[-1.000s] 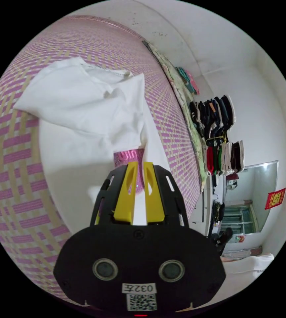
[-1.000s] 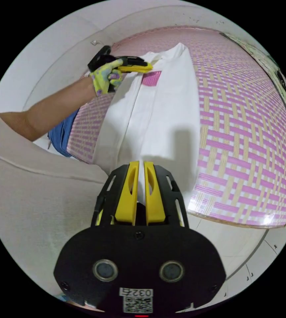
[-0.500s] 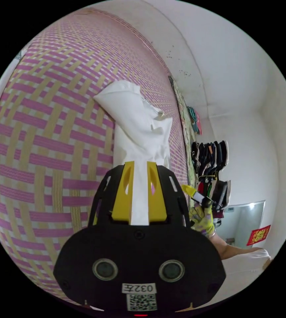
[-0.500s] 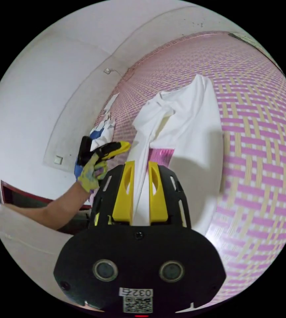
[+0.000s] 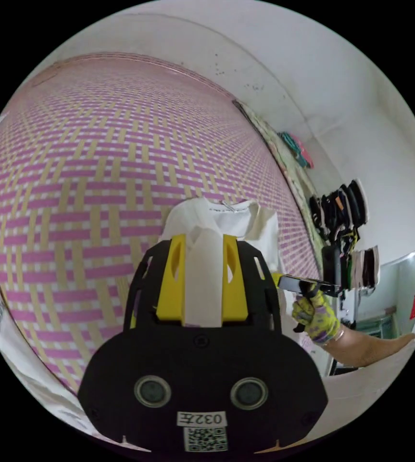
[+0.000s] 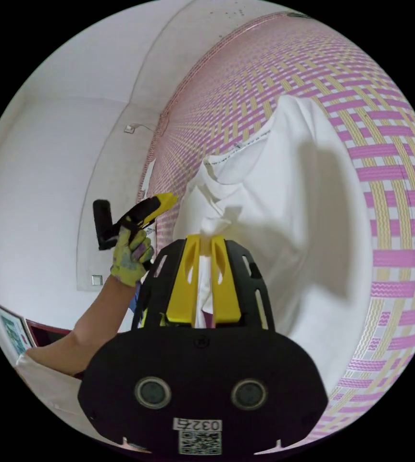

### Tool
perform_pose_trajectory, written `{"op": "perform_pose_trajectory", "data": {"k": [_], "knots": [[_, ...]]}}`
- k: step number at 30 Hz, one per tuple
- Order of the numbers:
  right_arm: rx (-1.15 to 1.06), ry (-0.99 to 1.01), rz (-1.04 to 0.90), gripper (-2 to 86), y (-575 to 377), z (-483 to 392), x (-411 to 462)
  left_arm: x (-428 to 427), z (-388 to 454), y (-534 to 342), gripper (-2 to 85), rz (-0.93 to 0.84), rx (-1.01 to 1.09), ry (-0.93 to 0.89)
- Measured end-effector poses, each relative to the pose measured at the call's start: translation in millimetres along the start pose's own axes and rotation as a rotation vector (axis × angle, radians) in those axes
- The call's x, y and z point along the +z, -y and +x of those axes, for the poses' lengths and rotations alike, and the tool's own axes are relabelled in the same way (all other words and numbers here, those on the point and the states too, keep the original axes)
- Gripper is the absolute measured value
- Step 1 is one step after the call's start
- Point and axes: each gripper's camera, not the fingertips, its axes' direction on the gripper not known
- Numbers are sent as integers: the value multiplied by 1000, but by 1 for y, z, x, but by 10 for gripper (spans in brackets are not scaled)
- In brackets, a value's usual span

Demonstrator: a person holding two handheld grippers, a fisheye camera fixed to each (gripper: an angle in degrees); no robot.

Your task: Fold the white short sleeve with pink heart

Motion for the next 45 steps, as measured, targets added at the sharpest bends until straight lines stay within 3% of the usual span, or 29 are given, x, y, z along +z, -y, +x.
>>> {"op": "perform_pose_trajectory", "data": {"k": [5,11,15,19,22,26,31,35,39,42,45], "knots": [[-124,73,46,-5,-2,-2,-11,49,18,49,65,-211,167,6],[-311,18,37,-9,-7,-28,-7,69,39,61,-3,-278,243,8],[-395,2,39,-9,-16,-47,-4,38,52,61,-10,-155,281,-67],[-453,31,123,-9,-38,-65,-18,-29,87,64,-11,90,398,-149],[-386,129,234,-9,-51,-60,-40,-39,144,86,-12,88,586,-157],[-226,164,328,-9,-61,-31,-57,28,221,115,-11,-111,812,-81],[-30,85,347,-9,-60,25,-59,145,219,129,-10,-335,737,-68],[144,96,338,-5,-61,72,-54,186,218,125,-2,-391,733,-75],[146,143,237,18,-59,79,-34,139,216,124,-9,-167,775,-60],[107,167,133,71,-52,72,-25,70,167,126,-9,61,650,-209],[13,-53,214,77,-34,53,-47,34,99,117,-9,102,467,-250]]}}
